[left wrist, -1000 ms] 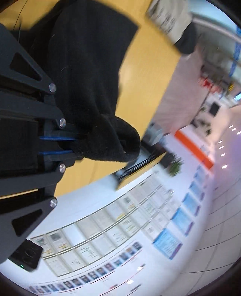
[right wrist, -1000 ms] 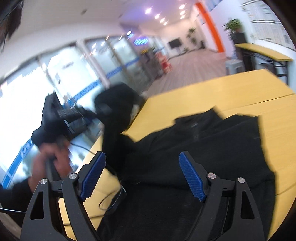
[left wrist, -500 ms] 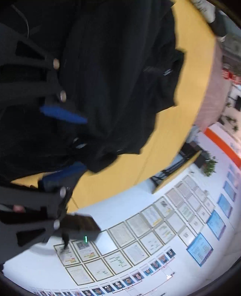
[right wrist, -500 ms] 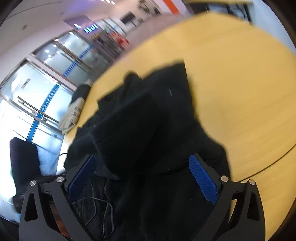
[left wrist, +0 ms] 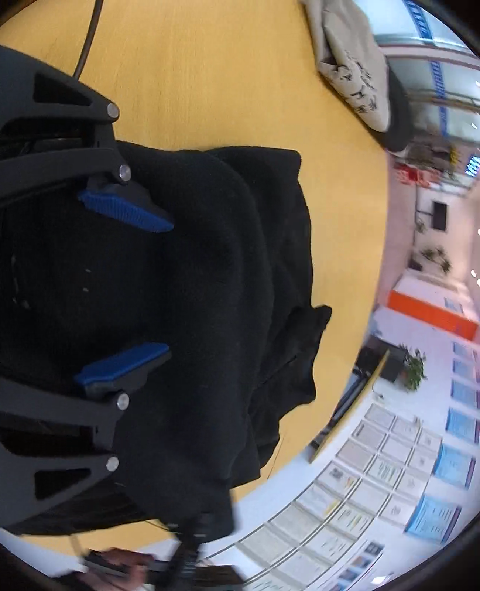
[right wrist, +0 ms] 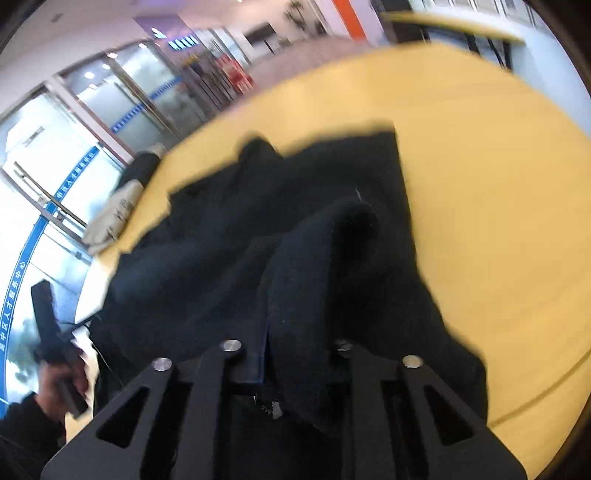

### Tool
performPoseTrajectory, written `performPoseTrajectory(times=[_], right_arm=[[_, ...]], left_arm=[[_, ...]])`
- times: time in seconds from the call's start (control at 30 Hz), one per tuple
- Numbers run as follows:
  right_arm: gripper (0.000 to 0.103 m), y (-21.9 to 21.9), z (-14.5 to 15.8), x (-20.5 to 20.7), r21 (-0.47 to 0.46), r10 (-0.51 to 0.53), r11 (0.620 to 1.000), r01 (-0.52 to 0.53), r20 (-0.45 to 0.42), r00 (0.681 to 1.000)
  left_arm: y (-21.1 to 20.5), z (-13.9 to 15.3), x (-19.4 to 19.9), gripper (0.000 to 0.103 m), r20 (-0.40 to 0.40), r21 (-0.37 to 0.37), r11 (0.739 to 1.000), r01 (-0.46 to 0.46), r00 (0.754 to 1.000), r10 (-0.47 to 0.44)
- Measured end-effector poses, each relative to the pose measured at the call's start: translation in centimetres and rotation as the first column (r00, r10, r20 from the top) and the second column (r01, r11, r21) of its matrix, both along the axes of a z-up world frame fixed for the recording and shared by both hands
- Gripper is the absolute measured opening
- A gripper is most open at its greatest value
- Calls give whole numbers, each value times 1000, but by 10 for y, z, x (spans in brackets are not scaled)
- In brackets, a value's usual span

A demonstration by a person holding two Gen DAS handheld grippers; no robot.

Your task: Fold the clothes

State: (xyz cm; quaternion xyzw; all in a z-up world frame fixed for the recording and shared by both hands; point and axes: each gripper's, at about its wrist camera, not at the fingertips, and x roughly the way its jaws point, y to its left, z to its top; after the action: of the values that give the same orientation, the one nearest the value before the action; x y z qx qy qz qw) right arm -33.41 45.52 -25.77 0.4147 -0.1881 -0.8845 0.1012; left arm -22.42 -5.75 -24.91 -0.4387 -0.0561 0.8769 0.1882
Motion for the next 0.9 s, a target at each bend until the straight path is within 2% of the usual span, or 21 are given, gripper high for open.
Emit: performPoseTrajectory(times=[0.1,0.13,0.17,0.2,0.23,0.27,0.3,0.33,0.37,0.43,0.57,0.63,0.67,0.73,0.8,0.83,0.9], right_arm=[[16,-1,0,-20,24,20,1000,-19,-37,999],[23,1,-6,-26,32,14,999,-13,-32,999],[36,7,-24,-35,49,-6,999,5,16,1000],[41,15,-36,-37,16,-18,1000,17,47,999],[32,23,-46,-38,-28,-26,999,28,73,997],[31,31,-56,-38,-71,-34,997,41,100,994],[33,34,-54,-35,-72,-36,996,44,110,993],[40,34,-47,-29,-27,-43,999,46,107,993],[53,33,-38,-21,27,-50,999,47,102,994],[67,31,-21,-6,134,-63,990,50,90,994],[70,20,29,28,257,-37,965,52,-61,997],[77,-2,38,26,260,42,965,-13,-104,994],[79,-9,26,20,258,70,965,-50,-67,995],[76,-22,-4,6,247,116,962,-120,28,993],[66,-35,-33,-8,229,163,955,-187,121,979],[54,-42,-47,-15,218,186,951,-220,168,968],[49,-26,-57,-3,176,159,967,-186,155,975]], left_arm=[[-10,-4,12,66,-11,-33,999,4,1000,-4],[-11,-4,17,66,-7,-39,999,4,1000,-4],[-11,-4,21,67,0,-43,999,4,1000,-4],[-12,-1,25,67,7,-50,999,6,1000,-6],[-13,3,28,68,15,-60,998,10,1000,-10],[-19,6,33,69,13,-66,998,20,1000,-19],[-23,11,34,69,-3,-64,997,34,999,-35],[-22,17,33,71,-29,-59,997,49,998,-51],[-20,21,33,77,-59,-54,997,64,996,-67],[-17,23,26,87,-75,-49,996,75,994,-78],[-10,-6,19,87,-34,-123,990,75,996,-79],[-6,-18,22,88,-23,-170,982,78,996,-83],[-2,-20,27,88,-20,-197,977,83,996,-88],[-1,-19,31,88,-1,-212,974,79,997,-81],[-6,-10,36,88,27,-186,981,58,998,-54],[-11,-4,40,88,36,-164,986,43,999,-37],[-21,9,55,88,41,-145,989,19,999,-13]])
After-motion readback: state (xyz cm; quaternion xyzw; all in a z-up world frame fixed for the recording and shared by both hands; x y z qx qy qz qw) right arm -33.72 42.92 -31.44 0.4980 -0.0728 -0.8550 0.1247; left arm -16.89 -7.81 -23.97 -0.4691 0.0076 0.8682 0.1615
